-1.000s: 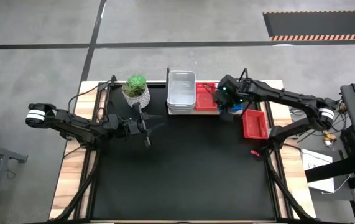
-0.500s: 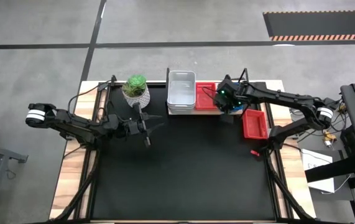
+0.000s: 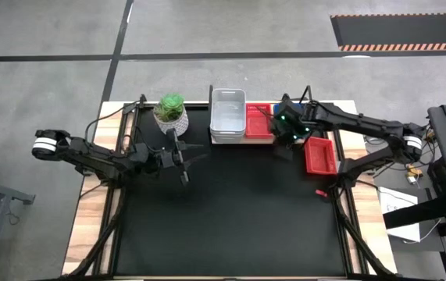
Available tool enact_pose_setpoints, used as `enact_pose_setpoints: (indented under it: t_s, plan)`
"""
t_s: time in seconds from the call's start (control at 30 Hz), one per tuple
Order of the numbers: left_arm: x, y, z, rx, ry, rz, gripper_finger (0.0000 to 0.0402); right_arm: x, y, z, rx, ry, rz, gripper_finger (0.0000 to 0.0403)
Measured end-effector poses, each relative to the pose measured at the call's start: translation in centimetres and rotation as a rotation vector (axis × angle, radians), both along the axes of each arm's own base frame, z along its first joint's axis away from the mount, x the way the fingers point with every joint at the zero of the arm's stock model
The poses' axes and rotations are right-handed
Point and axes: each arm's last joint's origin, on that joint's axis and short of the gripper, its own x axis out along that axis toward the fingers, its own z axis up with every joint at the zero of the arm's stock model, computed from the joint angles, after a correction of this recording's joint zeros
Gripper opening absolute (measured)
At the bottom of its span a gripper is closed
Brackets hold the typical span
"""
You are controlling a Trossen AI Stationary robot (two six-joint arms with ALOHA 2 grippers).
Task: Stack baskets on shelf by color
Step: Stack the red bin on the red bin on the shelf
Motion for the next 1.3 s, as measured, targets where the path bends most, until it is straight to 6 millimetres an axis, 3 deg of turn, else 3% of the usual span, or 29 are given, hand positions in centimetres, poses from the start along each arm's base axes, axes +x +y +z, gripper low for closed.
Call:
enact_pose_setpoints:
  t_s: [0.23,0.37,0.6,0.9,1.1,1.3]
  plan:
    - [0.0,0.0,0.1,0.000,-0.005,0.000,0.0118,-1.8,3.1,0.5,0.260,0.231,-0.264,0.0009]
    - [0.0,0.0,0.1,-0.001,-0.005,0.000,0.0118,-3.1,3.7,-0.5,0.267,0.409,-0.416,0.0024]
    - [-0.1,0.0,-0.1,-0.032,-0.001,-0.010,0.0118,-4.9,3.8,-3.1,0.171,0.587,-0.582,0.0099]
    - [-0.1,0.0,-0.1,-0.031,-0.003,-0.010,0.0118,-6.4,4.2,-7.6,0.152,0.707,-0.646,0.0178]
    - [0.0,0.0,0.2,-0.028,-0.016,-0.010,0.0118,-7.0,4.2,-9.2,0.116,0.735,-0.694,0.0180]
    - [-0.1,0.0,0.0,-0.032,-0.006,-0.011,0.0118,-6.4,4.0,-10.4,0.109,0.628,-0.696,0.0148]
